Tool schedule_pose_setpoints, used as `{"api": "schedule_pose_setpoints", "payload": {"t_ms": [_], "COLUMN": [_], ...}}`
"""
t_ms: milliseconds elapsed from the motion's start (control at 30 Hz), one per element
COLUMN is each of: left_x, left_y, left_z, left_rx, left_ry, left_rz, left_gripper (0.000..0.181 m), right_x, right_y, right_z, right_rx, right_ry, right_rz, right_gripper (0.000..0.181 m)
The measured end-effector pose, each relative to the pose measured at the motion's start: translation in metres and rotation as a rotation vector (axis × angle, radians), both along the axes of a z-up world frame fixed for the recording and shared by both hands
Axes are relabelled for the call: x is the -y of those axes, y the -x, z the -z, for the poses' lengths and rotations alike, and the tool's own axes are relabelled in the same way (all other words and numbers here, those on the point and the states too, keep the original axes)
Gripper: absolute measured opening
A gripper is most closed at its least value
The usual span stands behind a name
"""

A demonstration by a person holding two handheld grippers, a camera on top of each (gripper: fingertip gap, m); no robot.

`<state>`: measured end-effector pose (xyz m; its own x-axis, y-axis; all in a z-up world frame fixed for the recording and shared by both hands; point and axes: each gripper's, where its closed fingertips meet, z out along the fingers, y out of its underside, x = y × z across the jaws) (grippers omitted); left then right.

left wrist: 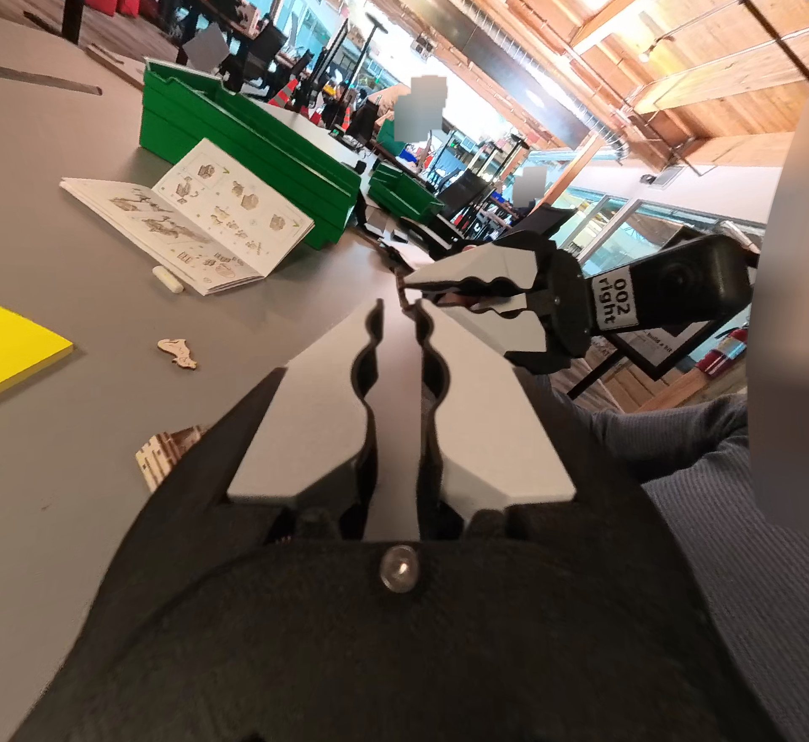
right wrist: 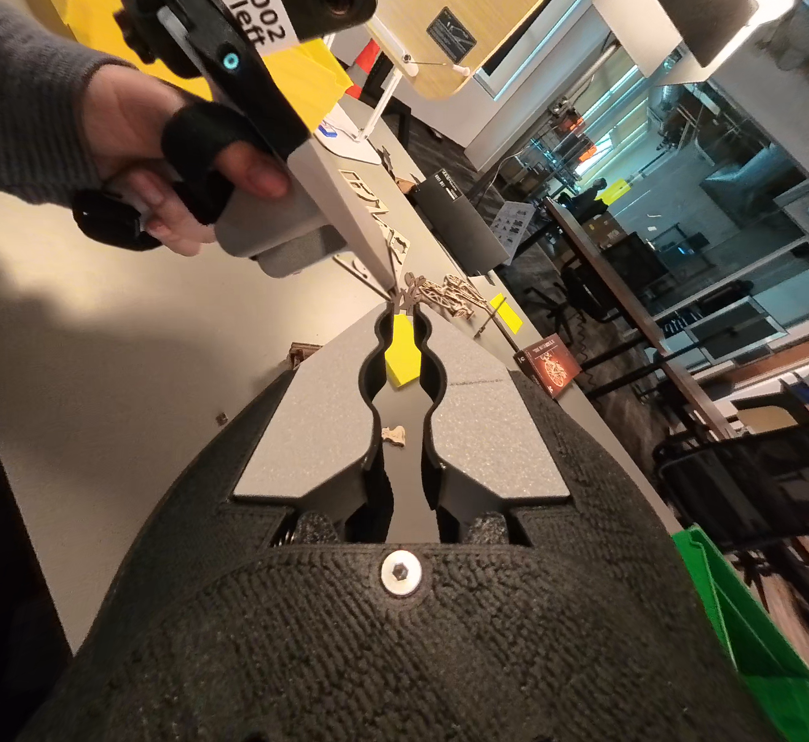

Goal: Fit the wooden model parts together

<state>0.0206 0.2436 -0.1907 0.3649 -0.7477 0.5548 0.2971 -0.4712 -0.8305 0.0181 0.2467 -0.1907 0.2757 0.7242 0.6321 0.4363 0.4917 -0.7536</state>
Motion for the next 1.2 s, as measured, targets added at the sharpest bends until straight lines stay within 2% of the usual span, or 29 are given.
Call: {"api": "schedule_pose_setpoints", "payload": {"t_ms": [67,167,267,400,533,600,767,833,967,1000,1033,1067,1133,1200], "left_x": [0.000,-0.002,0.001,0.009,0.013,0.015,0.019,0.019,0.014,0.010,0.004,-0.002,-0.012,-0.022], "left_y": [-0.001,0.000,0.000,0.001,0.001,0.002,0.001,-0.001,0.003,0.009,0.016,0.024,0.036,0.046], "left_z": [-0.001,0.008,0.023,0.046,0.058,0.065,0.074,0.074,0.072,0.069,0.068,0.068,0.078,0.099], "left_rx": [0.001,-0.134,-0.403,-0.786,-0.989,-1.057,-1.120,-1.117,-1.103,-1.095,-1.094,-1.086,-1.037,-1.009], "left_ry": [-0.026,-0.064,-0.186,-0.359,-0.455,-0.483,-0.510,-0.512,-0.513,-0.522,-0.532,-0.541,-0.531,-0.452], "left_rz": [-0.005,-0.005,0.048,0.153,0.230,0.260,0.302,0.307,0.255,0.220,0.188,0.168,0.186,0.244], "left_gripper": [0.002,0.002,0.002,0.002,0.002,0.002,0.002,0.001,0.002,0.016,0.037,0.048,0.060,0.069], "right_x": [0.000,-0.002,-0.001,0.016,0.019,0.022,0.023,0.024,0.019,0.013,0.007,0.000,-0.010,-0.019], "right_y": [0.001,0.000,-0.003,-0.004,-0.006,-0.005,-0.002,0.000,0.003,0.003,0.002,0.002,0.003,0.007], "right_z": [0.001,0.008,0.011,0.032,0.050,0.054,0.063,0.067,0.066,0.065,0.064,0.065,0.070,0.077], "right_rx": [0.004,0.040,0.056,0.199,0.379,0.419,0.488,0.510,0.479,0.447,0.412,0.367,0.288,0.236], "right_ry": [-0.006,-0.011,0.048,0.275,0.250,0.252,0.281,0.279,0.299,0.315,0.347,0.391,0.507,0.590], "right_rz": [0.003,-0.004,-0.062,-0.209,-0.234,-0.246,-0.254,-0.260,-0.246,-0.230,-0.210,-0.197,-0.195,-0.191], "right_gripper": [0.006,0.007,0.019,0.019,0.003,0.003,0.010,0.000,0.000,0.000,0.000,0.000,0.000,0.000]}}
